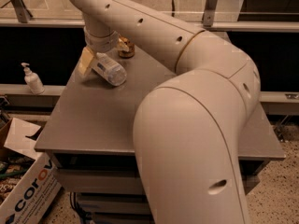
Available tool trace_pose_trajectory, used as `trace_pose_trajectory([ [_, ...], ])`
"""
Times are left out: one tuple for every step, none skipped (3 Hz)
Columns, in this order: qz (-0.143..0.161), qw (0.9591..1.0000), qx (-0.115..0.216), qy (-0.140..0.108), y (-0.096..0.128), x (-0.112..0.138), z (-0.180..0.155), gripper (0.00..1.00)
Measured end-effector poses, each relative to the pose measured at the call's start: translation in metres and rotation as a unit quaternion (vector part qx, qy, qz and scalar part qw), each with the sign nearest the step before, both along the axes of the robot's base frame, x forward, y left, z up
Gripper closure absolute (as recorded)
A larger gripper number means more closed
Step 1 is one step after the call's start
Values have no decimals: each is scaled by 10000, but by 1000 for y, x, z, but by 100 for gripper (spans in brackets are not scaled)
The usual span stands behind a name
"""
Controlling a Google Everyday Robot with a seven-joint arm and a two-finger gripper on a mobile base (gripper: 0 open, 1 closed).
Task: Place blue plastic bottle upright
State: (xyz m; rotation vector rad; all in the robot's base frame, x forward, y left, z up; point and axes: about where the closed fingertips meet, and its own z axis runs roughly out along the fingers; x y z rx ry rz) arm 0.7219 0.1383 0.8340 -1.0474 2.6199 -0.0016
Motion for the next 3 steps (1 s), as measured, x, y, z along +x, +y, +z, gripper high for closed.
trace_pose_trajectory([
  [3,10000,-56,39,0,-2,-3,18],
  [-29,9999,-90,65,-3,-3,-5,41],
  [-76,10000,-5,9,-12,-3,2,64],
])
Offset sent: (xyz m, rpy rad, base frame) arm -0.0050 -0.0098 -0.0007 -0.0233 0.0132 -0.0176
